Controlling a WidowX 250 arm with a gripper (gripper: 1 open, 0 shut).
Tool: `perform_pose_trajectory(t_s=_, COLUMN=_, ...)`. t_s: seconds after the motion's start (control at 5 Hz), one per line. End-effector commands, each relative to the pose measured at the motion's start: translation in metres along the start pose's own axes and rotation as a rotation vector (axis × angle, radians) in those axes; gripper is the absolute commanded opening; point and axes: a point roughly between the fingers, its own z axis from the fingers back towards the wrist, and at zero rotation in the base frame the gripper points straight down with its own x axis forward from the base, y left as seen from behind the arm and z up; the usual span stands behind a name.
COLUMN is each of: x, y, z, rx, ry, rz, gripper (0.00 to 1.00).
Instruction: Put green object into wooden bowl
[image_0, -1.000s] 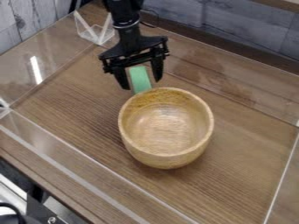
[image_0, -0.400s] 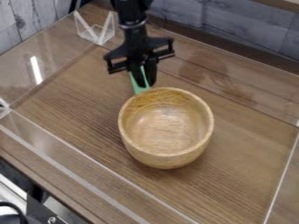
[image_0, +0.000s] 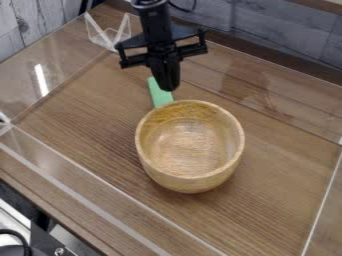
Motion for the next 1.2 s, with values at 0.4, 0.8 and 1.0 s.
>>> perform_pose_trajectory(t_s=0.4, x=-0.041, y=-0.011, z=-0.015, rx=0.017, ry=-0.018, rz=-0.165, gripper=0.0)
perform_pose_trajectory(t_s=0.8, x=-0.042, y=-0.011, z=-0.015, rx=0.041, ry=-0.023, rz=-0.159, gripper=1.0)
perform_pose_trajectory(t_s=1.0, x=-0.037, y=-0.006, z=-0.012, rx=0.054, ry=-0.022, rz=-0.143, gripper=1.0)
